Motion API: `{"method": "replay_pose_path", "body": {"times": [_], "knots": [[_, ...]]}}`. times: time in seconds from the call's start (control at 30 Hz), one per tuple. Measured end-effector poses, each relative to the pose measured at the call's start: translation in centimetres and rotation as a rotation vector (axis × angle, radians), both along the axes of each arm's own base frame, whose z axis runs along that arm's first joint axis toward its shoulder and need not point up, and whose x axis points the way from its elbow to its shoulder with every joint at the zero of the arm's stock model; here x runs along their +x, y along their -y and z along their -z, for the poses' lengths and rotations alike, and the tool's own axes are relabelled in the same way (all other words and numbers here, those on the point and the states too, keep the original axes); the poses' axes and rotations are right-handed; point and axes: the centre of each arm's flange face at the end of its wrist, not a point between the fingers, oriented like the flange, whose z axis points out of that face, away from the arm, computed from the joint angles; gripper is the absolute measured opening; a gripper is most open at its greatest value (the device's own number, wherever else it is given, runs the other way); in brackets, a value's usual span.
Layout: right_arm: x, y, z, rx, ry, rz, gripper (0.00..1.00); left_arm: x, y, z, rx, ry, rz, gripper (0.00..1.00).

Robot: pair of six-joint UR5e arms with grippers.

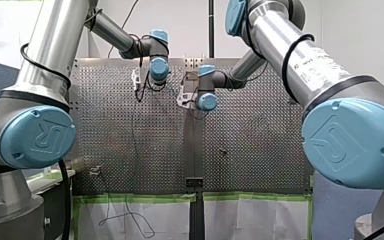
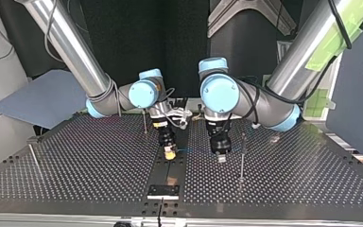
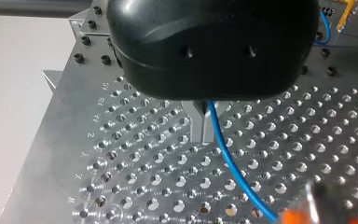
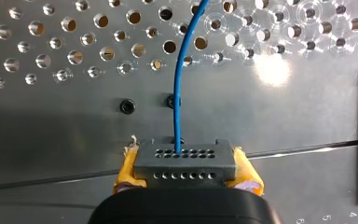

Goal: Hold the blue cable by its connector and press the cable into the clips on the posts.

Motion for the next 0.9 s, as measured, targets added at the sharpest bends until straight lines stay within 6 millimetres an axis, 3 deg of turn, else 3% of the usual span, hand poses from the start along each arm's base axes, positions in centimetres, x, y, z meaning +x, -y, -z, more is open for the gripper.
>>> {"method": "replay_pose_path", "body": {"times": [0.4,0.9], "knots": [[-2.3,-0.6,-2.2,0.037,-0.026,0.082,0.00,-0.6,1.7,1.4,-0.020,-0.020,0.018,0.00],[-7.2,-1.6,-5.3,0.011,0.001,0.165,0.00,-2.2,5.8,7.9,0.039,-0.138,0.052,0.00]]}}
